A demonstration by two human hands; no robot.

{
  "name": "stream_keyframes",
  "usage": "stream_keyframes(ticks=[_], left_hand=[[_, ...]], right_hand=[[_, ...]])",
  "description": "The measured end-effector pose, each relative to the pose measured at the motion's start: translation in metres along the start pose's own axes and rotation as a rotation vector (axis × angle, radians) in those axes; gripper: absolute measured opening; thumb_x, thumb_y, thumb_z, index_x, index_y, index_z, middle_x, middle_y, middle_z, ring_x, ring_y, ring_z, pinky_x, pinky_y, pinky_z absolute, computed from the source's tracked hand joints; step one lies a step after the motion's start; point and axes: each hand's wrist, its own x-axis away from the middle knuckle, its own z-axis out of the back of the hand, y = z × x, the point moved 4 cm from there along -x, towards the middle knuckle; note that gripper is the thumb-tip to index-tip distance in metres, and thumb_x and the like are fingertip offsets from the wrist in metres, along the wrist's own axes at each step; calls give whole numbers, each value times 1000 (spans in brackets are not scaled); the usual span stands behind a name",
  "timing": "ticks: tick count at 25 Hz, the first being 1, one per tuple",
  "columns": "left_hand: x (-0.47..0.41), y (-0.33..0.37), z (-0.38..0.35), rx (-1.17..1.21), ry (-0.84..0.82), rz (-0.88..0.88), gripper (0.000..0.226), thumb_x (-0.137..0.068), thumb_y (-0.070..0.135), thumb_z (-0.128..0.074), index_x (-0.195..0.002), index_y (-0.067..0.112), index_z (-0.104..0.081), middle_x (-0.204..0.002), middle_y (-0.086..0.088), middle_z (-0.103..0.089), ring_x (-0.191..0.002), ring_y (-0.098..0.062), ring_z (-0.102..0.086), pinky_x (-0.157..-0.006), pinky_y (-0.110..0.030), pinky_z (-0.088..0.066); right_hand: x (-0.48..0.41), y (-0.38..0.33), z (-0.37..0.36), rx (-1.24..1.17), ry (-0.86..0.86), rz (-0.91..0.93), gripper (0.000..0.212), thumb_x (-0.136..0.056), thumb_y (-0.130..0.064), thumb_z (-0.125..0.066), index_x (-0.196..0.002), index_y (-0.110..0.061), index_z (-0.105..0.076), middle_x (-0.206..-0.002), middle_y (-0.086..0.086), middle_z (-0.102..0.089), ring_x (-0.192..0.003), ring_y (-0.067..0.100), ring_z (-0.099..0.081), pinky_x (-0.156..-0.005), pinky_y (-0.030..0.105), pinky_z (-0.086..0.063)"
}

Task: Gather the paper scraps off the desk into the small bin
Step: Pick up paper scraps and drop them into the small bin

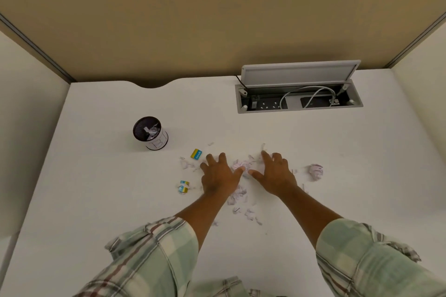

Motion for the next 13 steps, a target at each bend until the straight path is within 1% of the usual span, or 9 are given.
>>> stream_keyframes(ticks=[2, 3, 6, 8, 10, 12, 13], left_hand=[[-5, 15, -1, -9, 2, 2, 83, -80, 79, -54, -141, 24, -42, -147, -12, -36, -132, -36, -40, -84, -43, -55], [-7, 22, -1, -25, -1, -6, 80, -81, 76, -55, -139, 23, -45, -145, -12, -38, -130, -35, -41, -83, -41, -55], [-10, 37, -4, -131, -7, -69, 62, -89, 61, -60, -136, 21, -51, -141, -12, -43, -125, -32, -46, -86, -35, -58], [-10, 39, -7, -179, -5, -131, 52, -93, 49, -62, -136, 20, -53, -137, -13, -48, -122, -29, -49, -90, -33, -58], [-11, 34, -9, -152, 0, -172, 42, -94, 31, -67, -133, 18, -56, -132, -13, -52, -120, -28, -52, -93, -32, -57], [-12, 24, -8, -56, 14, -177, 38, -92, 11, -69, -129, 15, -62, -128, -13, -55, -118, -27, -56, -95, -31, -56], [-12, 19, -8, 4, 26, -175, 37, -91, 5, -69, -127, 13, -64, -128, -14, -57, -116, -27, -59, -96, -30, -55]], right_hand=[[8, -1, -8, 14, 9, -3, 84, -86, -70, -57, -151, -28, -27, -148, 8, -33, -134, 32, -39, -90, 48, -54], [12, -1, -11, 17, 17, 0, 81, -86, -65, -62, -151, -29, -29, -147, 8, -33, -132, 31, -40, -88, 46, -56], [22, -1, -20, -1, 48, 20, 61, -91, -39, -69, -143, -28, -40, -145, 9, -38, -126, 30, -47, -86, 41, -59], [27, -2, -23, -39, 80, 47, 45, -93, -22, -66, -135, -23, -50, -143, 9, -40, -122, 30, -50, -89, 40, -58], [28, -4, -23, -66, 117, 67, 35, -95, -10, -58, -129, -19, -57, -136, 9, -46, -116, 28, -54, -91, 36, -56], [29, -7, -22, -65, 156, 85, 30, -97, -7, -52, -124, -16, -63, -127, 9, -53, -107, 25, -59, -90, 32, -56], [31, -9, -22, -58, 169, 93, 28, -98, -6, -51, -122, -15, -65, -123, 9, -55, -102, 24, -61, -89, 29, -56]])
